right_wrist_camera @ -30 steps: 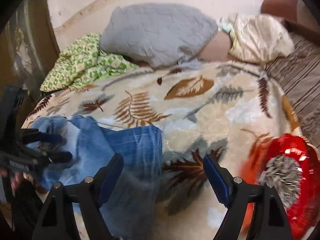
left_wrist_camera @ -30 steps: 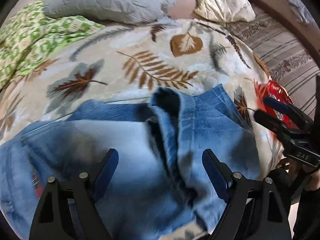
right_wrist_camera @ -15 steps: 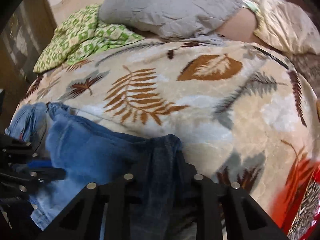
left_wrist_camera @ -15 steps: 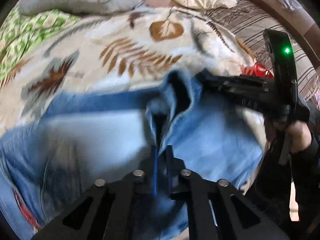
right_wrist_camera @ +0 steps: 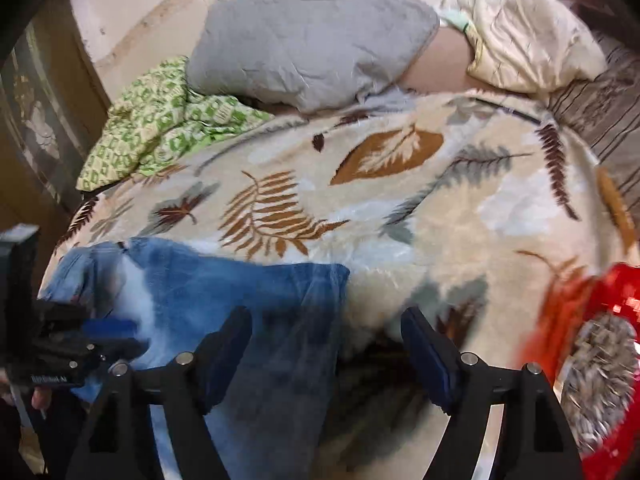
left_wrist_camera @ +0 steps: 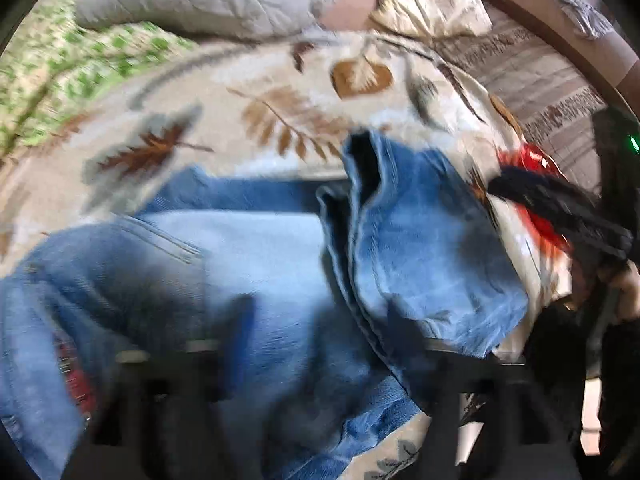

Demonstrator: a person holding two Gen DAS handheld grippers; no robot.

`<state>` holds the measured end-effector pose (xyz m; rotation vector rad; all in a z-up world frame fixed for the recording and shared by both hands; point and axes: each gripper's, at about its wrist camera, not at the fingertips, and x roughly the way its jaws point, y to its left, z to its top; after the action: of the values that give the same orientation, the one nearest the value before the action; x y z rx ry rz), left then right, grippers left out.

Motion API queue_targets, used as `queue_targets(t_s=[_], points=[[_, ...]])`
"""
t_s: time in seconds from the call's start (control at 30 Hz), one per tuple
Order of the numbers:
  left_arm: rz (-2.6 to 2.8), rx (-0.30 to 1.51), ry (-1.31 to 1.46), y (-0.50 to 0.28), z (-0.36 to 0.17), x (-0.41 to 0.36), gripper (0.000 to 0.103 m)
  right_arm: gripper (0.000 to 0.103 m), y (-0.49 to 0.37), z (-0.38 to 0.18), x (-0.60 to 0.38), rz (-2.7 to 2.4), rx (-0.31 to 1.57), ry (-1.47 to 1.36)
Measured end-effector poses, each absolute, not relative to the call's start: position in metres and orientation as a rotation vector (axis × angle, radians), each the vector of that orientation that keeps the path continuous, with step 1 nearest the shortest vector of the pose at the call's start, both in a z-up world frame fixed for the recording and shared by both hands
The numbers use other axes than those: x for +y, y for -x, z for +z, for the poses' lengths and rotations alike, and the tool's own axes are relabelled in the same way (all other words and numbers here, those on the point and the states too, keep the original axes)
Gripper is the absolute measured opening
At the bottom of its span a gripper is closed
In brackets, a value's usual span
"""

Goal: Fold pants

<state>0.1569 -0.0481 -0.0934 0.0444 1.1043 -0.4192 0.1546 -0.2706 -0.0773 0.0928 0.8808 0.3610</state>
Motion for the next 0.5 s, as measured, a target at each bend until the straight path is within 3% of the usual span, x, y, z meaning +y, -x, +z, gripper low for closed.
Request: queue_targets(t_s=[0.17, 0.4, 0.47, 0.5], points=[[-0.427, 1.098, -0.011, -0.149, -0.078, -0.056, 0.08, 0.08, -0.115, -0.073, -0.274, 0.364, 0.919, -0.083], [-0.411, 1.133, -0.046, -0.137, -0.108, -0.082, 0.08, 0.079, -0.079, -0.101, -0.265, 0.308, 0.991, -0.11], [-0.402, 1.126, -0.108, -0.132, -0.119, -0.09, 0.075, 0.068, -0.077, -0.109, -0.263, 0.301, 1.006, -0.116], [-0.406, 1.124, -0.136, -0.13, -0.123, -0.093, 0.07, 0.059, -0.076, -0.116, -0.259, 0.3, 1.023, -0.099]])
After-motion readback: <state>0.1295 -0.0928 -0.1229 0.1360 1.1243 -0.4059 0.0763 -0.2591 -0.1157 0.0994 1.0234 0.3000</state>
